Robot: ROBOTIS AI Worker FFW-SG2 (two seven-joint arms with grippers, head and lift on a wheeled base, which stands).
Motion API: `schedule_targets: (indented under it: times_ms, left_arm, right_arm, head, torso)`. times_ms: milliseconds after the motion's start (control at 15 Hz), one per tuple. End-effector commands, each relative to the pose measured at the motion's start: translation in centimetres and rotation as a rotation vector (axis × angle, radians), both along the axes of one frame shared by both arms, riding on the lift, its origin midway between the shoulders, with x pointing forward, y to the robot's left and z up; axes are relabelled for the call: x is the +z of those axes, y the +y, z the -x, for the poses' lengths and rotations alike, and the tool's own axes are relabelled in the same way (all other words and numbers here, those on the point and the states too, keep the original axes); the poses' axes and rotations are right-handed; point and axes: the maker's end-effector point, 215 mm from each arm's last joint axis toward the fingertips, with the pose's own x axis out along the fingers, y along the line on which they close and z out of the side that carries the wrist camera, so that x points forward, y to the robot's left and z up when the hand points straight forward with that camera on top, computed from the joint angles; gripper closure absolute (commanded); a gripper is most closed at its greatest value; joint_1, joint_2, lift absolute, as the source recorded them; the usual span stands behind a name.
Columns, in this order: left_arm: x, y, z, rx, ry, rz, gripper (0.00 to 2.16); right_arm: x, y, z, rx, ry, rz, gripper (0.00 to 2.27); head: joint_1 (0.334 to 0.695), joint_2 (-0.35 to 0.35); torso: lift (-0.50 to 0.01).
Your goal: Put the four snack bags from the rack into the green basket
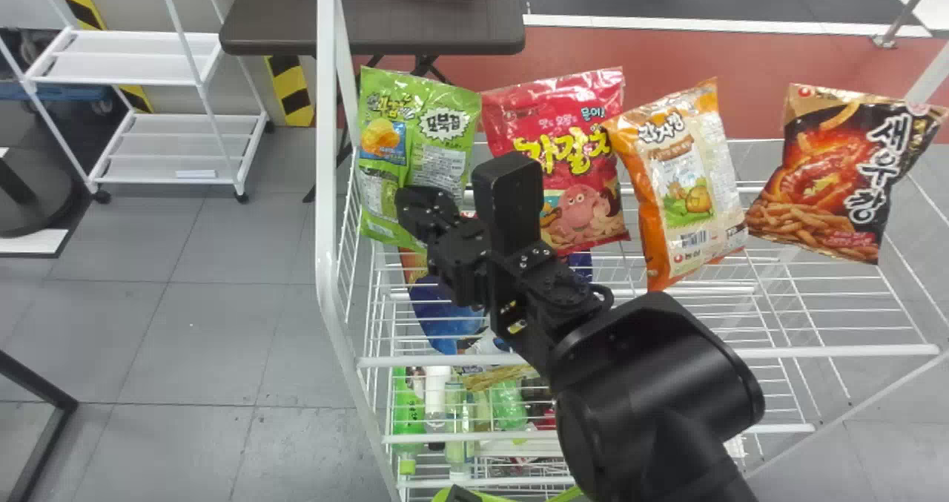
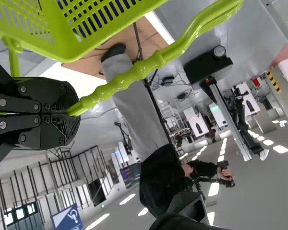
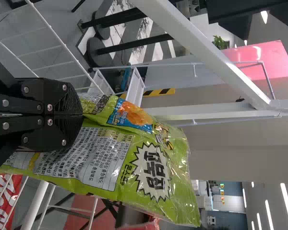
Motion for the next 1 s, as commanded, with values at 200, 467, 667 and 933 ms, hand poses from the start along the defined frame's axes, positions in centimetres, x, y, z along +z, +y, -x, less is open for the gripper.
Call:
schedule_targets:
  times_ms: [200,467,667,933]
  left_arm:
    - [0.0,0.0,0.1,-0.001,0.001,-0.001,2.13]
    - [0.0,0.0,-0.1,0.002,-0.004,-0.002,2.13]
    - [0.0,0.4,-0.6,0.014,-0.009,-0.003,2.13]
    - [0.5,0.9,-1.4,0.039,-0.021,0.007,2.13]
  right_arm:
    - [0.1,-0.2,2.1,0.025,-0.002,-0.024,2.22]
    - [1.4,-3.0,6.0,-0.001,-0.021,0.023,2.22]
    - [3.3,-7.7,10.0,-0.036,-0.034,0.020,2.22]
    - [5.9,-13.9,16.0,-0.044,-0.020,0.025,2.21]
  head:
    - [0.695,-0.025]
    - [0.695,-0.043]
    - [0.695,-0.099]
    - [0.695,-0.273]
  torso:
    - [-0.006]
    - [-0.006]
    - [-0.006]
    - [-0.006]
